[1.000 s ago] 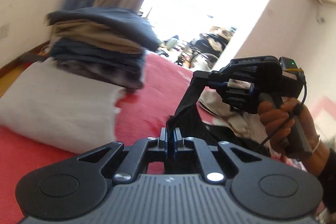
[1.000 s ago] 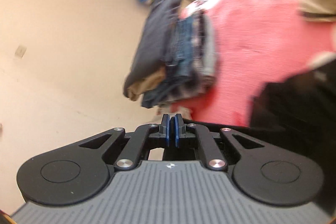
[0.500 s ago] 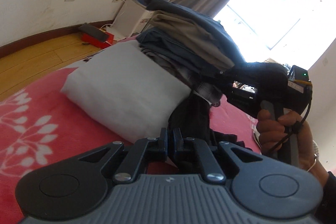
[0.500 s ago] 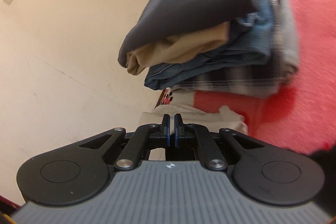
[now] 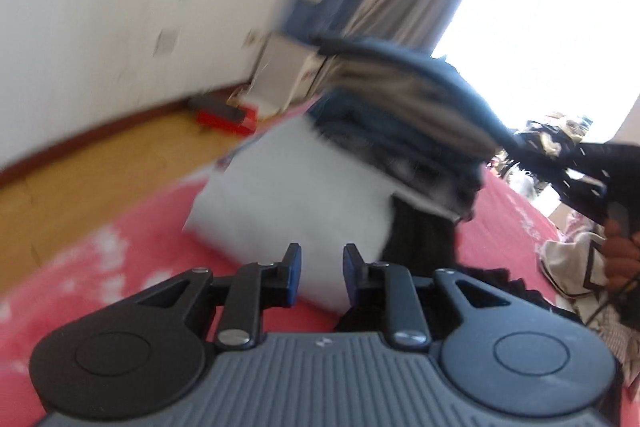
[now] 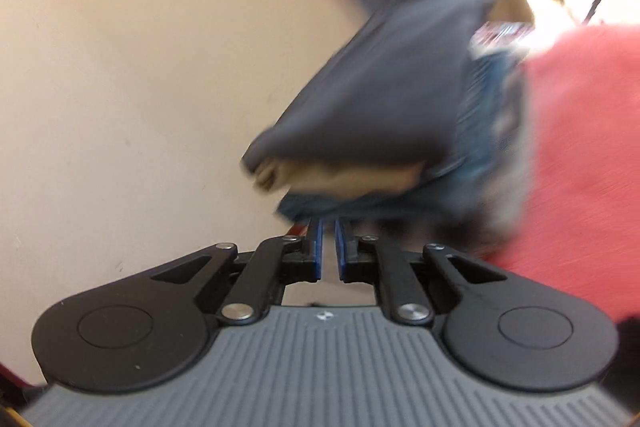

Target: Fold clothes

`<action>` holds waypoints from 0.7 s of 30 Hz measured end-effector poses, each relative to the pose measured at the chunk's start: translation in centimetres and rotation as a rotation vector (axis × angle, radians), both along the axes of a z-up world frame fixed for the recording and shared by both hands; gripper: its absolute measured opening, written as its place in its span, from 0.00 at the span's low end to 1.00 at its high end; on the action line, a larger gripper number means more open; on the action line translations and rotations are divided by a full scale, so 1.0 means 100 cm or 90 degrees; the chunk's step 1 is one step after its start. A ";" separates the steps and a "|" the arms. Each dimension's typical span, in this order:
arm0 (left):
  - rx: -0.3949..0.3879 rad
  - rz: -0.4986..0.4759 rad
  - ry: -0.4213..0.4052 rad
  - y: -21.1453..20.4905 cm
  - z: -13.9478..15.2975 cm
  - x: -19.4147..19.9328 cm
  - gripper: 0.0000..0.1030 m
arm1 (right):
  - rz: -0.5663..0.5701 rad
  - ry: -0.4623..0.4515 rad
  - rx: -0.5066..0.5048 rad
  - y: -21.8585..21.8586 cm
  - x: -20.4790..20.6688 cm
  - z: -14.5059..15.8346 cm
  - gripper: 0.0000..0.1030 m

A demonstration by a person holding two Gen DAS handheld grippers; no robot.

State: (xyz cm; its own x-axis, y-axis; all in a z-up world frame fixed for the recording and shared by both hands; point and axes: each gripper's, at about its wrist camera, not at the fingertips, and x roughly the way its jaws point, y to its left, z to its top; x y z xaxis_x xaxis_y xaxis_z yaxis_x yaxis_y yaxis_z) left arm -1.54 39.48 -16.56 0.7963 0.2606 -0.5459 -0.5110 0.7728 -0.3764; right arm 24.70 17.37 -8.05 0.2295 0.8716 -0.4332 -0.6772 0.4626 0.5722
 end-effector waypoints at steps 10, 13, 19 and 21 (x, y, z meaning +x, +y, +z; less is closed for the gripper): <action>0.072 -0.290 0.021 -0.098 0.010 0.111 0.32 | -0.066 0.014 -0.148 -0.157 -0.014 -0.004 0.08; 0.084 -0.327 0.064 -0.121 -0.008 0.150 0.32 | -0.069 0.011 -0.204 -0.183 -0.027 -0.015 0.08; 0.117 -0.266 0.157 -0.124 -0.044 0.195 0.31 | -0.059 0.019 -0.239 -0.167 -0.028 -0.053 0.07; 0.105 -0.235 0.154 -0.117 -0.051 0.195 0.31 | -0.035 -0.001 -0.243 -0.143 -0.028 -0.061 0.07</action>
